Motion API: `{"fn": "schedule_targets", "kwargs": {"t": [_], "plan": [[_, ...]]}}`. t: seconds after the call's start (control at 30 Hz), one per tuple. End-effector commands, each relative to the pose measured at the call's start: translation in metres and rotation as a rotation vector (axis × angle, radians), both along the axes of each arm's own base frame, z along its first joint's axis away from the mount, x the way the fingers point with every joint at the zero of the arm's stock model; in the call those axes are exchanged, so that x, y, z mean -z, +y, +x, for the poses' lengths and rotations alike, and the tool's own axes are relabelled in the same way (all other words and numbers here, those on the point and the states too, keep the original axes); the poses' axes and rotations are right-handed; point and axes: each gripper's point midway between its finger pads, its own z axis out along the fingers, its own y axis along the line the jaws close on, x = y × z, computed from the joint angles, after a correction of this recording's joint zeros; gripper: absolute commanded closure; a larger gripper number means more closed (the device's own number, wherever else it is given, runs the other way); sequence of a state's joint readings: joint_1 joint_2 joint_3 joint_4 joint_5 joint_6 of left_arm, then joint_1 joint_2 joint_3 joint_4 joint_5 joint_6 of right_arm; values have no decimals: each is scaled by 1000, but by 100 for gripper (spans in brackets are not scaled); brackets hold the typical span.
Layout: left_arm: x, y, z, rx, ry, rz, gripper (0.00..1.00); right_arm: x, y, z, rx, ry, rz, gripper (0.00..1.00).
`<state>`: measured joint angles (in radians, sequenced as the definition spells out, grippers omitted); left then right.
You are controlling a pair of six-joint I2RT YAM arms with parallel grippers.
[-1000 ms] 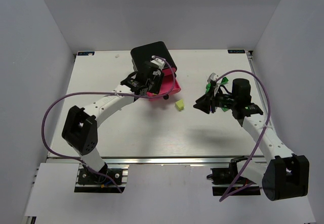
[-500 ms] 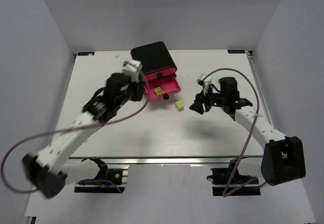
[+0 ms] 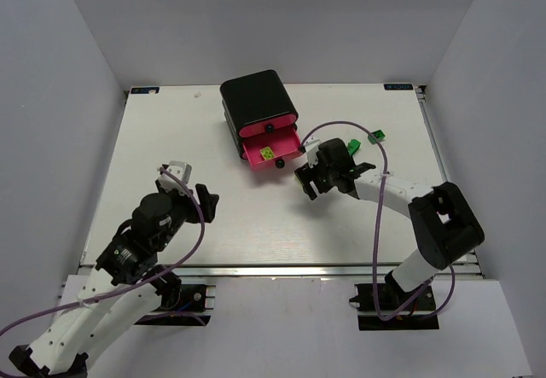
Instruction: Sort the legos into containers by color
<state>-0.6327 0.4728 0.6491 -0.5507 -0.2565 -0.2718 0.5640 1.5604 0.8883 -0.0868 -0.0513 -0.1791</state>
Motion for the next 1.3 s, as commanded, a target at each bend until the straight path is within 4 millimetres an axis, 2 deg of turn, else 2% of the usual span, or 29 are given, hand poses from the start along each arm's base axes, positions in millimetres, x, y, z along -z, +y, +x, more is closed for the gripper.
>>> {"fn": "schedule_targets", "kwargs": {"t": [0.0,0.13,0.3,0.4,0.57,0.83,0.9,1.0,1.1,1.27], "plan": [[-22,5,-2,-29,-67,-61,18,-16,6,28,90,-109,-11,19],[-27,1,-5,6,-93,-84,16,-8,13,33,90,-95,-23,18],[-26,2,-5,1,-80,-72,16,-9,30,52,106,-88,22,21],[-27,2,-5,3,-82,-75,16,-4,37,56,116,-54,46,23],[-29,2,-7,4,-91,-84,16,14,37,48,130,23,37,31],[-28,2,-6,5,-89,-82,16,22,33,39,137,63,36,36],[-27,1,-6,5,-86,-80,16,22,38,37,115,76,53,38],[-26,1,-6,7,-83,-79,16,28,36,34,109,94,43,46],[-27,0,-6,13,-86,-83,16,32,36,30,100,106,39,60],[-28,-5,-7,35,-92,-93,16,33,33,23,76,119,37,69]]}}
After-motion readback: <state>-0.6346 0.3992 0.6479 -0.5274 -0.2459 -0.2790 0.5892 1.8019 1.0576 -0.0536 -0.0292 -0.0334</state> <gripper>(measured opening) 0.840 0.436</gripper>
